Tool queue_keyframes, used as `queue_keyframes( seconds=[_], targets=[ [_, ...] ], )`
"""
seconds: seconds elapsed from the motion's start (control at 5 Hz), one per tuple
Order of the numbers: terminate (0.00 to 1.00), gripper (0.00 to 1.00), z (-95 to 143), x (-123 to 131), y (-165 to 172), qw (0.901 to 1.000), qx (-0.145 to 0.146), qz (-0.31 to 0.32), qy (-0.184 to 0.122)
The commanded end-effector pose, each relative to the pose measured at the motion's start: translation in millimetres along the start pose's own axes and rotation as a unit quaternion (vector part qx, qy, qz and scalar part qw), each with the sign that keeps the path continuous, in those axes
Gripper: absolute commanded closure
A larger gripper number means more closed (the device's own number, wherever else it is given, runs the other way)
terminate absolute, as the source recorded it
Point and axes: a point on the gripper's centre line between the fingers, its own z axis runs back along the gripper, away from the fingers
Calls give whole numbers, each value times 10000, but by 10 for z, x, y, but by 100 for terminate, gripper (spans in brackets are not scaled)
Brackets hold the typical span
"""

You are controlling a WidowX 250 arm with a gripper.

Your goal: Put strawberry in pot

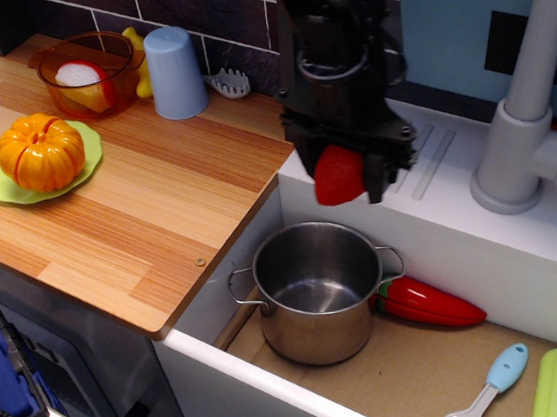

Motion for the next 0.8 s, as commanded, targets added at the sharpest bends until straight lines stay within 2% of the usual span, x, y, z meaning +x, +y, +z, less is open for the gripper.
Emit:
queue_keyframes(
  seconds=[0.0,0.4,0.6],
  targets=[
    [0,0,127,-5,96,9991,107,-239,-344],
    [0,0,94,15,45,9986,59,-257,-457],
    [100,0,94,15,45,9986,59,-257,-457]
  ],
)
